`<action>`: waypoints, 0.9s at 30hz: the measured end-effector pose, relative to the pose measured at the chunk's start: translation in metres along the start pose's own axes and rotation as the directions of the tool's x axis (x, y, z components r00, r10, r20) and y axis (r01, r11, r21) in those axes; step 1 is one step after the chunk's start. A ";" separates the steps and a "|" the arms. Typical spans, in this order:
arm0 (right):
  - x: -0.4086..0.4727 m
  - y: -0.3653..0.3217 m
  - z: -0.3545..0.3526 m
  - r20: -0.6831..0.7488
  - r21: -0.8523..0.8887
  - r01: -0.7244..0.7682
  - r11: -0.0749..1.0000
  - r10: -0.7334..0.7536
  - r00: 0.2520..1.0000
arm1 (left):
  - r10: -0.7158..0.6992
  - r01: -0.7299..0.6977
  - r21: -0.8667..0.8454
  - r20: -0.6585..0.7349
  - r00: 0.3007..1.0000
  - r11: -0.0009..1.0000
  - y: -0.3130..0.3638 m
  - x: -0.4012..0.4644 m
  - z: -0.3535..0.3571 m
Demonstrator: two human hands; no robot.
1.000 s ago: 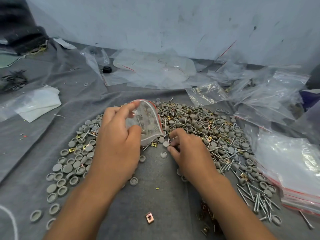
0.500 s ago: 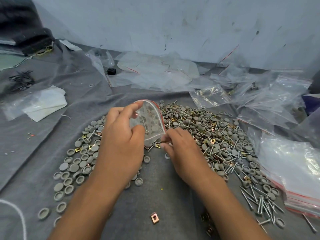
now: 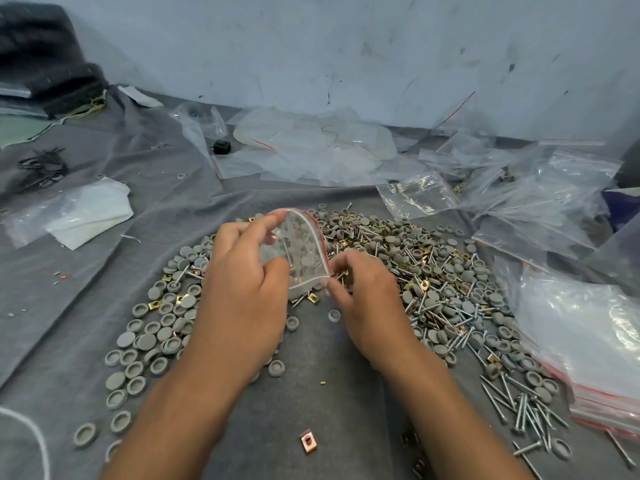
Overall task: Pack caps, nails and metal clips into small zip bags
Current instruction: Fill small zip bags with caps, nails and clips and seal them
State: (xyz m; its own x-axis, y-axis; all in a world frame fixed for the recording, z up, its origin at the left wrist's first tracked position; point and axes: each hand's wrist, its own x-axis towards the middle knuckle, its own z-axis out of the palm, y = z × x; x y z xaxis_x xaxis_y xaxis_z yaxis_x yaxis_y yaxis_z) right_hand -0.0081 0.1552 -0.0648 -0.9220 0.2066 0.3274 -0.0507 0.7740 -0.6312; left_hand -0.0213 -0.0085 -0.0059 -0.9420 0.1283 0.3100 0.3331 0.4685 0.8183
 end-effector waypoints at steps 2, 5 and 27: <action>0.004 -0.010 -0.016 -0.163 0.220 0.006 0.976 0.030 0.986 | 0.002 -0.002 0.009 0.008 1.000 1.000 0.000 0.000 0.001; 0.002 -0.032 -0.041 -0.395 0.325 0.205 0.923 -0.065 0.916 | 0.006 -0.006 0.025 0.013 1.000 1.000 0.001 0.000 0.002; -0.019 -0.033 -0.061 -0.155 0.034 0.313 0.949 -0.304 0.940 | 0.082 -0.082 -0.155 -0.006 0.997 0.985 0.008 -0.007 0.002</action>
State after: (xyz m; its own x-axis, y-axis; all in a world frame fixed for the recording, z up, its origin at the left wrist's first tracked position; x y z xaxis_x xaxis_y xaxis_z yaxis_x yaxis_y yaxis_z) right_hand 0.0350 0.1618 -0.0071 -0.7916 0.0520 0.6088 -0.3494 0.7789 -0.5208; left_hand -0.0125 -0.0036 -0.0030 -0.9112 0.1613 0.3790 0.4115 0.3154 0.8551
